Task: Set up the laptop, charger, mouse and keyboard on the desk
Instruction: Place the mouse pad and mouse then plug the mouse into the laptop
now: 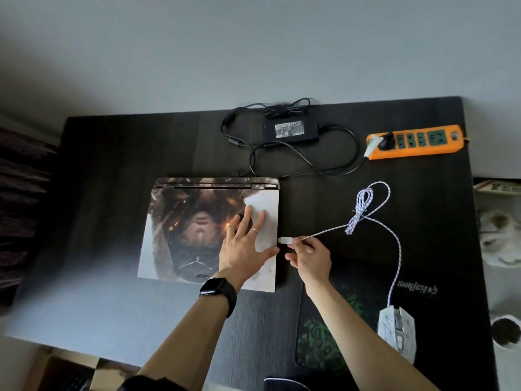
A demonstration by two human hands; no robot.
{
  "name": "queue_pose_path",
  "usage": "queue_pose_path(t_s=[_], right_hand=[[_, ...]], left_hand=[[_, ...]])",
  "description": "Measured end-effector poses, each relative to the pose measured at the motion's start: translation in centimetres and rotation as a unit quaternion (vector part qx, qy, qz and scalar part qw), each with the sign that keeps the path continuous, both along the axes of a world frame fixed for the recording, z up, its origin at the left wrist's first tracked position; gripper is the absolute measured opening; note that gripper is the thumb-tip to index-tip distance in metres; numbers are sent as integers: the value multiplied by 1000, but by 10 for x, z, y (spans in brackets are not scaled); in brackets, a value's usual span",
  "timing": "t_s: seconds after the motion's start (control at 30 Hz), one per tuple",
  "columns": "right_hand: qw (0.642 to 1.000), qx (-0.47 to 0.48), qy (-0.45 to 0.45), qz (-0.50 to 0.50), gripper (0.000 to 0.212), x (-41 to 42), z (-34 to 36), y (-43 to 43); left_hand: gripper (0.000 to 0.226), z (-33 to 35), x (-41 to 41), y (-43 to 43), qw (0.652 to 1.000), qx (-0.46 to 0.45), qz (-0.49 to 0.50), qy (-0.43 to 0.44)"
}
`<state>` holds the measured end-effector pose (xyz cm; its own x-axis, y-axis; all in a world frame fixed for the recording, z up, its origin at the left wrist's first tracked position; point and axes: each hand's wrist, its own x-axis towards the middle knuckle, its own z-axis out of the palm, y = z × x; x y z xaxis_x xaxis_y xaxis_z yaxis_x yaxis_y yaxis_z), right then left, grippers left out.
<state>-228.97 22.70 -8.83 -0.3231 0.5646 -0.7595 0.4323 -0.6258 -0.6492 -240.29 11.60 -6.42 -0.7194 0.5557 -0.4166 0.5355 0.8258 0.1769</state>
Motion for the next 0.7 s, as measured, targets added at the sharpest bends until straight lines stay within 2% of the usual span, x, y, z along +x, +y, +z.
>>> queue_pose_path(t_s=[0.13, 0.47, 0.63, 0.7], right_hand=[[1000, 20, -11, 15, 13, -5, 1, 2], [999, 0, -14, 33, 13, -2, 4, 3], [997, -10, -20, 72, 13, 0, 7, 11], [992, -20, -27, 120, 14, 1, 10, 16]], left_hand=[[96, -2, 0, 0, 1000, 1, 2, 4], [94, -2, 2, 1, 1000, -4, 2, 4], [92, 3, 2, 3, 1000, -11, 0, -1], [91, 7, 2, 7, 999, -39, -3, -10]])
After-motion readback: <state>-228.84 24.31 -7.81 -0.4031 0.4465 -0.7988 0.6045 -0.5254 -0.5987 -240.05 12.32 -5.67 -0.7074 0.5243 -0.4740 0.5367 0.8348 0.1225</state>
